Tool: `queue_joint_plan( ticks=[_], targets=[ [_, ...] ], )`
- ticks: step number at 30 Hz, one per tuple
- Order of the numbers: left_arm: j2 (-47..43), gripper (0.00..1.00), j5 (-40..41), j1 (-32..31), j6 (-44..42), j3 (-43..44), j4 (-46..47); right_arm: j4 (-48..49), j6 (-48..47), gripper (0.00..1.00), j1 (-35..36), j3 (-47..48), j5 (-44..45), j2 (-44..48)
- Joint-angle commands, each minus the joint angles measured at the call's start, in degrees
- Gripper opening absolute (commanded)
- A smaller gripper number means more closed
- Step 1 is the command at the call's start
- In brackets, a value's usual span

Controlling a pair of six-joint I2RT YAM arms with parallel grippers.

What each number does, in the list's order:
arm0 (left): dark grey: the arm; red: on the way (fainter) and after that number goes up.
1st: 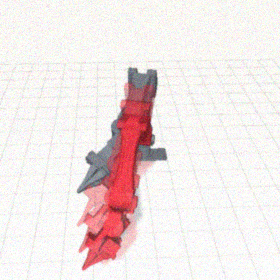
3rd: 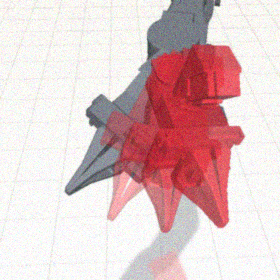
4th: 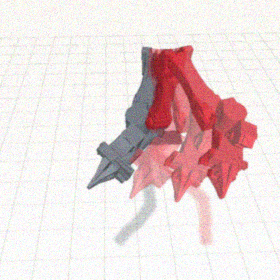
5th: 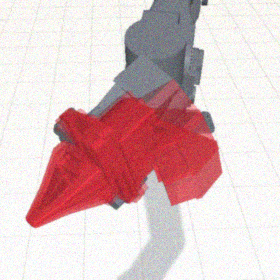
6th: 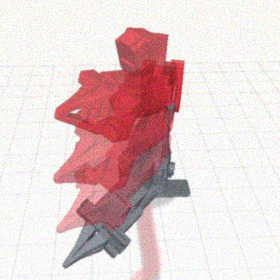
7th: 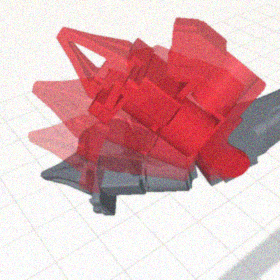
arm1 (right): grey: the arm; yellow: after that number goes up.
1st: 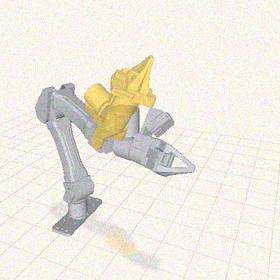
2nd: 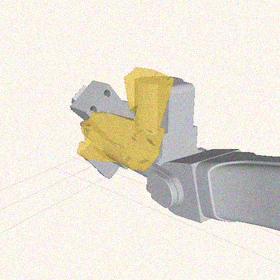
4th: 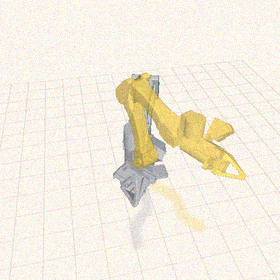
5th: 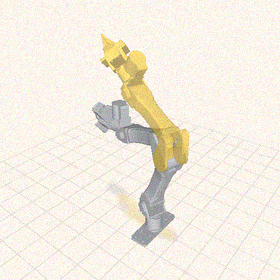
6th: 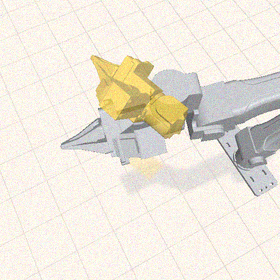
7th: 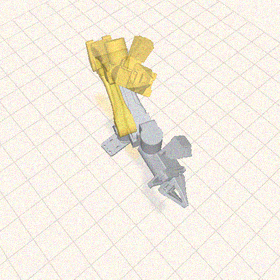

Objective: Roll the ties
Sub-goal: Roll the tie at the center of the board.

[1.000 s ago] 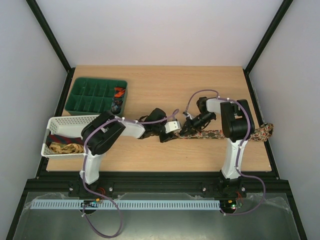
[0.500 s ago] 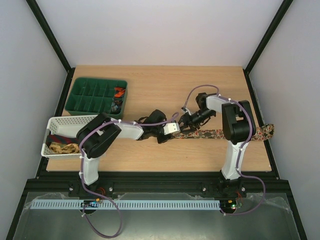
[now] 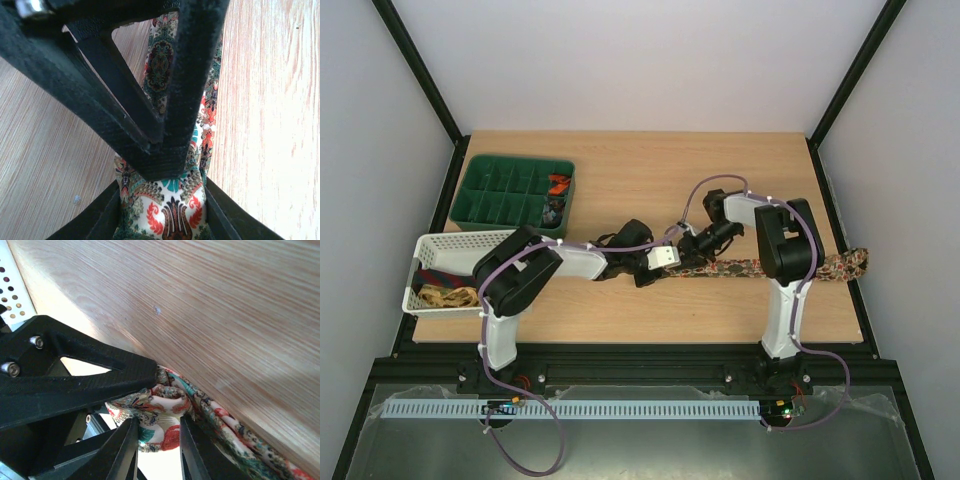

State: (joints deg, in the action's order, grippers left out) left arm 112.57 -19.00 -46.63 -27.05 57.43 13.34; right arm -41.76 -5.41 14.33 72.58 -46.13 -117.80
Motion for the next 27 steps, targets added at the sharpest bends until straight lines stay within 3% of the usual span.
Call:
queue_joint_plan(
  ticks=[1, 5, 10, 16, 27],
  targets=[
    [0.77, 0.37, 1.19, -0.31, -0.95, -0.53, -6.52, -2.26, -1.7, 0.23, 0.24, -0.79, 3.37, -2.37],
    [0.89, 0.37, 0.69, -0.33, -0.65, -0.09, -6.68, -2.02, -1.5, 0.26, 0.26, -1.01, 3.37, -2.75],
    [0.66, 0.46, 0.09, -0.19, -0.03, 0.47, -6.53, -2.26, -2.27, 0.02, 0.18, -0.79, 4.01, -3.18],
    [-2.64, 0.66, -5.6, 2.66, 3.51, -4.3, 2.04, -2.53, -3.93, 0.01, -1.41, -2.38, 6.75, -3.53],
    [0.04, 0.71, -10.15, 2.56, 4.56, -7.15, 15.65, -0.8, -4.53, 0.01, -4.3, -3.93, 10.67, -5.64]
  ],
)
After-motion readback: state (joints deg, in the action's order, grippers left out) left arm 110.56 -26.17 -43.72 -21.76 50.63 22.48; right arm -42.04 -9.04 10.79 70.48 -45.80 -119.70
